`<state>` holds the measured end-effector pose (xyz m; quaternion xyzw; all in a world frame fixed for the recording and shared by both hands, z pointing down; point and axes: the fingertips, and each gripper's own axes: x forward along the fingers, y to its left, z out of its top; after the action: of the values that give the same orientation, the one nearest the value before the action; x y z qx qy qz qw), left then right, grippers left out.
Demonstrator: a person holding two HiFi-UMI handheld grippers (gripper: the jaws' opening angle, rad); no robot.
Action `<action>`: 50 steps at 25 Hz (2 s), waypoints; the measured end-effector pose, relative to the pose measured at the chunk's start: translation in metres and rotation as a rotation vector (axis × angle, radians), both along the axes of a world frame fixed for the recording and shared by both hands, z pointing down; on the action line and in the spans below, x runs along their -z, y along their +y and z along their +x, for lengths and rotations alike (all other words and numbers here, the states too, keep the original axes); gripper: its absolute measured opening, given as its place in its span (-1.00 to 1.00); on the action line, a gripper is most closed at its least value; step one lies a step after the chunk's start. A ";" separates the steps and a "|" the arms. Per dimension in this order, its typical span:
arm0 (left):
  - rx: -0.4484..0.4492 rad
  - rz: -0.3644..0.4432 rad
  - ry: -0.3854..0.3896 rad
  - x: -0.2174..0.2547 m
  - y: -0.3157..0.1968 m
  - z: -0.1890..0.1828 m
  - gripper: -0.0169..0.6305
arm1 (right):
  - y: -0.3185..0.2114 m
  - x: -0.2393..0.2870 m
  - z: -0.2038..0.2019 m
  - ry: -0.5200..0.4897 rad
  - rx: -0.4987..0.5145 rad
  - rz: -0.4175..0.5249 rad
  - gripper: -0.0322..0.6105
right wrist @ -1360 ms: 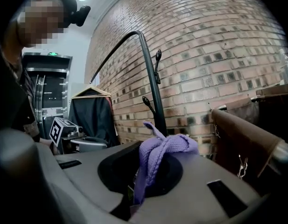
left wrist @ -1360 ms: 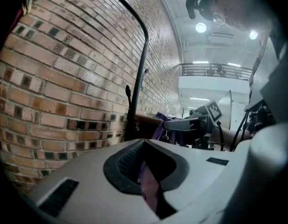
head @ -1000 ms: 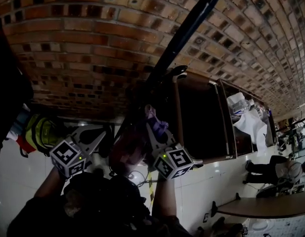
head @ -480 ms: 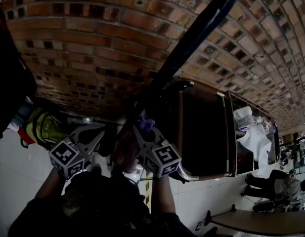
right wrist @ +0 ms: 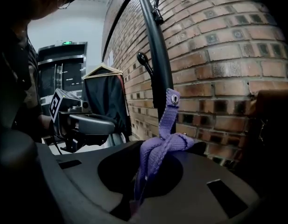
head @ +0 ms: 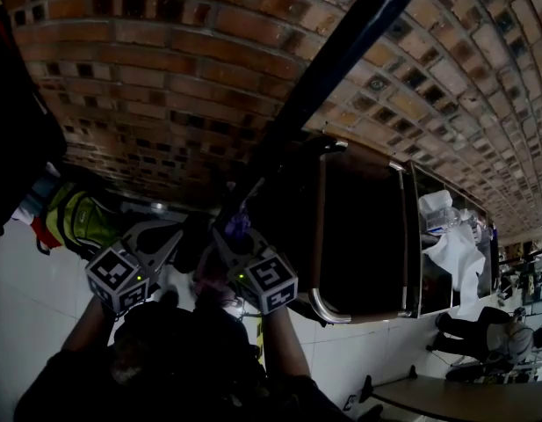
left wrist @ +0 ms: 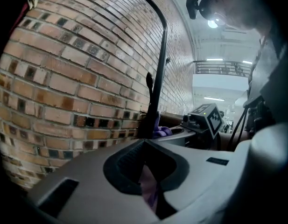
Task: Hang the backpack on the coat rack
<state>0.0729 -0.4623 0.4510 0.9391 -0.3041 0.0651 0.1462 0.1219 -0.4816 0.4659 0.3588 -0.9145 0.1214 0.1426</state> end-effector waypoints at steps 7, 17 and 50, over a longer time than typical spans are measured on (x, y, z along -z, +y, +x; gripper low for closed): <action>-0.007 -0.002 0.002 -0.001 0.007 0.005 -0.87 | 0.007 -0.026 0.002 -0.021 -0.027 -0.014 -0.88; -0.040 -0.032 0.003 -0.013 0.025 0.007 -0.87 | 0.011 -0.046 0.014 -0.140 -0.156 -0.019 -0.88; -0.152 -0.008 0.013 -0.010 0.072 -0.021 -0.87 | 0.094 0.008 0.091 -0.115 -0.636 0.259 -0.26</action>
<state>0.0515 -0.3902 0.4610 0.9593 -0.2309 0.0713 0.1464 0.2131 -0.3873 0.4580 0.6336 -0.7711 0.0626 -0.0008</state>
